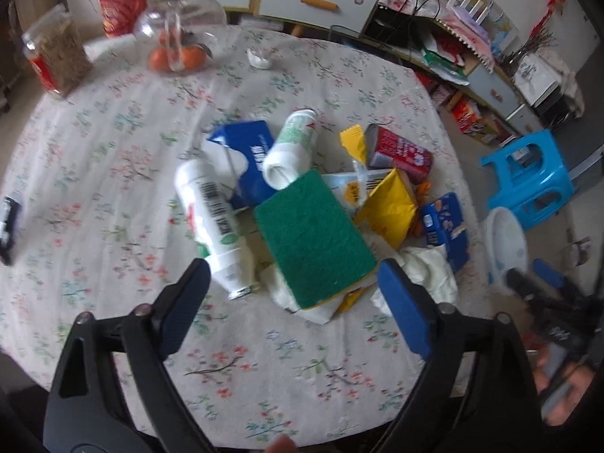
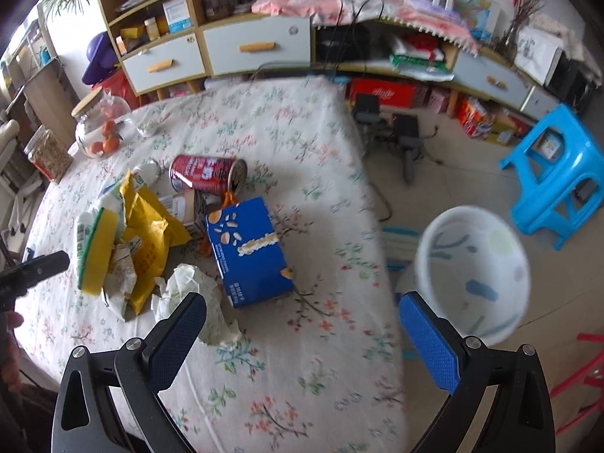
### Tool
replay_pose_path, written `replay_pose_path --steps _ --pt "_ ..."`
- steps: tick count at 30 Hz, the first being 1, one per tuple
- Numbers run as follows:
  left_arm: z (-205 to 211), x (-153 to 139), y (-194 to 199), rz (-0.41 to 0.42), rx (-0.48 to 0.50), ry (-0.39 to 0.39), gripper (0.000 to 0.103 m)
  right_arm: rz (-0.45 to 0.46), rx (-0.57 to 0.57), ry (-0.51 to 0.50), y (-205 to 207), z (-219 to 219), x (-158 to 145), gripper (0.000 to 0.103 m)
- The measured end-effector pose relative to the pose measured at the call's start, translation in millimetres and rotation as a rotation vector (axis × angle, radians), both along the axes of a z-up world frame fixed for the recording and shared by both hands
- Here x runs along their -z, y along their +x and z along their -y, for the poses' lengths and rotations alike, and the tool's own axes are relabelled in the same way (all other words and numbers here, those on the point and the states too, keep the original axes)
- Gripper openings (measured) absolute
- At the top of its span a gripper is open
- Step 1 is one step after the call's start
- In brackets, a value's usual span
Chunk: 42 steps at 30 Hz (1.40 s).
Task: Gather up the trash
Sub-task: 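Grasp the green sponge with the left gripper while the right gripper grasps the blue biscuit box, then carry both items over the white bucket and open both grippers to drop them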
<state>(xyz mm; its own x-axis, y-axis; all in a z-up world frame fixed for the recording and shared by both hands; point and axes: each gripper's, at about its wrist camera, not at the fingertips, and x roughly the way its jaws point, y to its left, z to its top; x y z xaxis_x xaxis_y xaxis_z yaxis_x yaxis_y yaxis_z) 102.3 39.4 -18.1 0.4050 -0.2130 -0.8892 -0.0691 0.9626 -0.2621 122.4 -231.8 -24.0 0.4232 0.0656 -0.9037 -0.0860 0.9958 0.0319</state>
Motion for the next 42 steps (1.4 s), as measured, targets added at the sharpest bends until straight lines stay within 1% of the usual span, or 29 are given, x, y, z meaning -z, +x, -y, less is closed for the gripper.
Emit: replay_pose_path --steps 2,6,8,10,13,17,21,23,24,26,27,28,29,30,34,39,42 --pt "2 2 7 0.0 0.007 -0.021 0.088 -0.03 -0.037 -0.003 7 -8 10 0.103" --pt "3 14 21 -0.036 -0.001 -0.015 0.088 -0.024 -0.047 -0.026 22 -13 14 0.103" --pt "4 22 25 -0.065 -0.003 -0.031 0.085 -0.034 -0.033 0.004 31 -11 17 0.103" --pt "5 25 28 -0.08 0.006 -0.046 0.079 -0.053 -0.02 0.022 39 -10 22 0.103" --pt "8 29 30 -0.089 0.022 -0.047 0.077 -0.084 -0.016 0.024 50 -12 31 0.103" --pt "5 34 29 -0.105 0.01 -0.074 0.074 -0.111 -0.025 0.025 61 -20 41 0.103" --pt "1 30 26 -0.08 0.001 -0.074 0.07 -0.142 -0.015 0.031 67 -27 50 0.102" --pt "-1 28 25 -0.068 0.001 -0.067 0.069 -0.167 -0.004 0.04 70 -26 55 0.1" --pt "-3 27 23 -0.064 0.001 -0.067 0.068 -0.174 -0.004 0.051 71 -26 57 0.098" --pt "-5 26 21 -0.056 -0.003 -0.063 0.068 -0.177 0.0 0.062 72 -26 59 0.097" --pt "-5 24 20 -0.049 -0.005 -0.056 0.068 -0.175 -0.001 0.068 72 -26 59 0.093" --pt "-6 23 17 -0.039 -0.006 -0.047 0.068 -0.176 -0.003 0.074 72 -26 60 0.082" --pt "-7 21 15 -0.029 -0.006 -0.039 0.068 -0.181 -0.005 0.081 72 -26 60 0.077" --pt "-8 19 12 -0.019 -0.006 -0.032 0.068 -0.184 -0.004 0.088 72 -25 60 0.068" --pt "-5 11 9 0.023 -0.009 -0.003 0.068 -0.16 0.006 0.094 67 -21 54 0.067" --pt "6 0 7 0.075 0.011 0.027 0.068 -0.101 0.008 0.11 55 -14 33 0.067" --pt "18 -6 9 0.106 0.03 0.04 0.068 -0.075 0.02 0.114 49 -2 25 0.067"
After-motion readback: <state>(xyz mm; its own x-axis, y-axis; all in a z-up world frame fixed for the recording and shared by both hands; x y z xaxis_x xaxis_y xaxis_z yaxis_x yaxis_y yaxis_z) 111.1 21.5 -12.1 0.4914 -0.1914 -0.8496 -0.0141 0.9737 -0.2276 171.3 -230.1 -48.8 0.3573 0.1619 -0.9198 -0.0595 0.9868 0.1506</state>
